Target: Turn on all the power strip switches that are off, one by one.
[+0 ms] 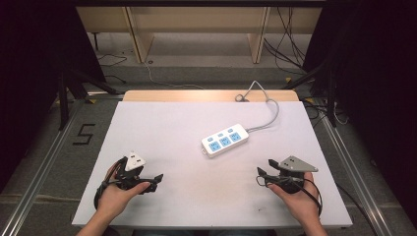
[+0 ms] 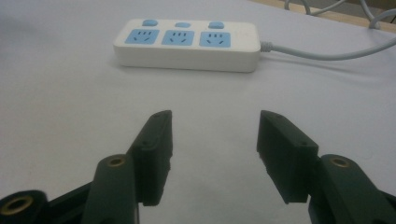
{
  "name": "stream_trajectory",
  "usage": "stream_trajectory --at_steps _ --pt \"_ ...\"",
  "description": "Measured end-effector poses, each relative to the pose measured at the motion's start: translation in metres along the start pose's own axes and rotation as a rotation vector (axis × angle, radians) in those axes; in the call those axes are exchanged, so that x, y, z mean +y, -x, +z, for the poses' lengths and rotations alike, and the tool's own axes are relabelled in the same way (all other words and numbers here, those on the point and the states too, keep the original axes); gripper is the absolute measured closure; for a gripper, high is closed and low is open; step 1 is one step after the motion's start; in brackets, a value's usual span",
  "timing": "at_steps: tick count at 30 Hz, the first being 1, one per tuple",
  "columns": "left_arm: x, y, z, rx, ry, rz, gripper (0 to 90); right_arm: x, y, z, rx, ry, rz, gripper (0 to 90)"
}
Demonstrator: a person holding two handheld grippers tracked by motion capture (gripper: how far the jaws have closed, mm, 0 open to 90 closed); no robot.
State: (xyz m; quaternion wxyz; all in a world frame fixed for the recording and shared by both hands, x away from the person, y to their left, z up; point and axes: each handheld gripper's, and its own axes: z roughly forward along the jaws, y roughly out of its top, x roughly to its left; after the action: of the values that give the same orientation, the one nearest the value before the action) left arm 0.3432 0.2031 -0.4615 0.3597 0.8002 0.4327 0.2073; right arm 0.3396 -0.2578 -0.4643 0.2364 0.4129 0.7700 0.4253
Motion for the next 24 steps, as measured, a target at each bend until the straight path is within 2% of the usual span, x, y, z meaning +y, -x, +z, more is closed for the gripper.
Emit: stream_trajectory --at_steps 5,7,8,9,12,24 --pt "-0.001 0.000 0.000 0.001 -0.008 0.004 14.8 0.003 -0.001 0.001 -0.002 -0.040 -0.017 60.1" --pt "-0.002 0.000 0.001 -0.001 -0.004 -0.008 14.8 0.007 -0.003 0.001 0.009 -0.073 -0.031 69.8" --pt "-0.002 0.000 0.001 -0.001 -0.006 -0.010 15.0 0.008 -0.003 0.001 -0.003 -0.081 -0.049 76.1" --pt "-0.002 -0.001 0.002 0.001 -0.008 -0.010 15.0 0.010 -0.003 0.001 -0.018 -0.088 -0.066 79.9" --pt "-0.002 0.000 0.002 -0.001 -0.008 -0.012 15.1 0.017 -0.004 0.002 -0.021 -0.110 -0.079 89.7" --pt "-0.002 -0.002 0.002 0.004 -0.005 -0.017 15.6 0.041 0.001 0.012 -0.038 -0.165 -0.096 90.0"
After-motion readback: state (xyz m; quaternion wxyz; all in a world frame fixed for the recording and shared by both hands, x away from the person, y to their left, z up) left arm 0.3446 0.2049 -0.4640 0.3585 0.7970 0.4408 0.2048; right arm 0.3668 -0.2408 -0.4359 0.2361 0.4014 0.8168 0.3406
